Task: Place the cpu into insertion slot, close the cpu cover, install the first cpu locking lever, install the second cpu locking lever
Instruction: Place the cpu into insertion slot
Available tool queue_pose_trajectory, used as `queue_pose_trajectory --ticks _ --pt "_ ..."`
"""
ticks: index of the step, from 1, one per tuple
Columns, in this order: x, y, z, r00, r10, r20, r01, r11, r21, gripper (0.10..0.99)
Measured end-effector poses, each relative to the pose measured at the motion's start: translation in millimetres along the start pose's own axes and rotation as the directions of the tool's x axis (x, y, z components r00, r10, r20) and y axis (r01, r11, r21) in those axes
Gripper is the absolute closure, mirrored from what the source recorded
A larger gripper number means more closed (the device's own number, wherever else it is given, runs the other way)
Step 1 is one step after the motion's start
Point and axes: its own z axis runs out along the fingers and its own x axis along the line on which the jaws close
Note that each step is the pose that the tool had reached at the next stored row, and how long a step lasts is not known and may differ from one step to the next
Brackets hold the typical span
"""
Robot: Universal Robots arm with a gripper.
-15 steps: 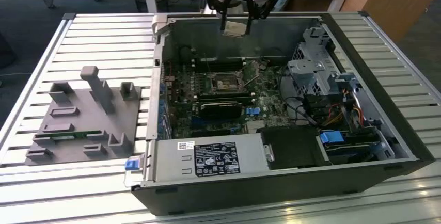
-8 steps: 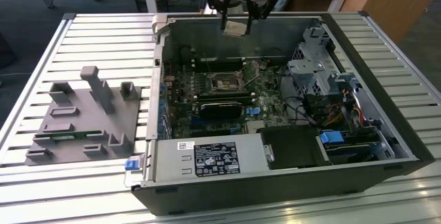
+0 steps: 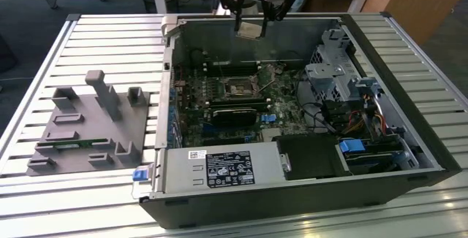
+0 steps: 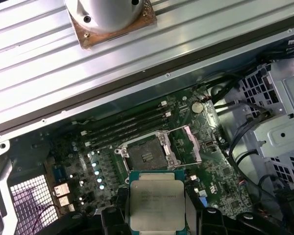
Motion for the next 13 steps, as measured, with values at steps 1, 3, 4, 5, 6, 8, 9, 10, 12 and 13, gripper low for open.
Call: queue_pose_trajectory --ticks 1,3,4,5,6,8,9,10,12,13 --pt "0.0 0.1 0.0 1.0000 0.004 0.0004 -0.004 1.0000 0.000 0.549" --pt "0.1 0.1 0.0 0.9999 0.014 0.0012 -0.014 0.9999 0.000 0.549" --pt "0.1 0.2 0.0 0.9998 0.019 0.0016 -0.019 0.9998 0.000 0.549" --pt "0.1 0.2 0.0 0.9997 0.023 0.0021 -0.023 0.9997 0.000 0.549" --pt "0.1 0.3 0.0 0.9996 0.027 0.0025 -0.027 0.9996 -0.001 0.549" --pt "0.1 0.4 0.0 0.9993 0.036 0.0032 -0.036 0.9993 -0.001 0.549" --pt "0.2 0.4 0.0 0.9992 0.041 0.0037 -0.041 0.9992 -0.001 0.549" --pt "0.2 0.4 0.1 0.9990 0.045 0.0040 -0.045 0.9990 -0.001 0.549" --pt "0.2 0.5 0.1 0.9985 0.054 0.0048 -0.054 0.9985 -0.001 0.549" --pt "0.2 0.6 0.1 0.9983 0.059 0.0052 -0.059 0.9983 -0.001 0.549"
